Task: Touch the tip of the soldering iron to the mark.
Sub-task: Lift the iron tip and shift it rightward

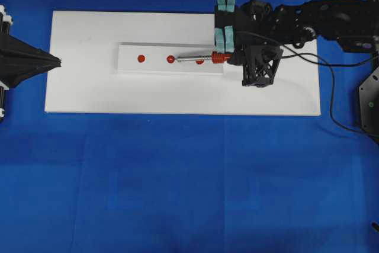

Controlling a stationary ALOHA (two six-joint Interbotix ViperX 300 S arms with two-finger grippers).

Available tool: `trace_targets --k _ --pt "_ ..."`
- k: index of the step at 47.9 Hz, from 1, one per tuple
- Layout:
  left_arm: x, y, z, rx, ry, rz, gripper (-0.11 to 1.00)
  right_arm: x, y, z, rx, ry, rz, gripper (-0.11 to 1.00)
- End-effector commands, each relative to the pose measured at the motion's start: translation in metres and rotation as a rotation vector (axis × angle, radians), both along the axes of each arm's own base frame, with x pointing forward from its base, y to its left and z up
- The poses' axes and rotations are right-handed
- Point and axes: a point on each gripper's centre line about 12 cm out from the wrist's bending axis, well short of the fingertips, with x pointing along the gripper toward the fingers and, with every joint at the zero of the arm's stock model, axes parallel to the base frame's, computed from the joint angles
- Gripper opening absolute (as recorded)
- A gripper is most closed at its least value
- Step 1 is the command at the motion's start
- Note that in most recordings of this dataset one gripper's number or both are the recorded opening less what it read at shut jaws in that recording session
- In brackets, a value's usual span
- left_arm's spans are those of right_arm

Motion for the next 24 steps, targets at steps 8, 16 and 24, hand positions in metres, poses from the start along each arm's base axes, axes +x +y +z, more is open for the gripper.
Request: trace_targets --k 8,16,24 --pt "0.001 0.0 0.005 0.002 -0.018 0.001 0.0 -0.001 -0.002 0.058 -0.051 -0.095 0.023 0.06" --pt "0.001 0.0 0.005 0.002 -0.018 0.001 0.0 -0.005 -0.002 0.087 -0.086 -0.121 0.034 0.06" --pt "0.001 0.0 0.005 0.0 -0.018 0.001 0.0 -0.01 -0.006 0.097 -0.115 -0.107 0.009 0.06"
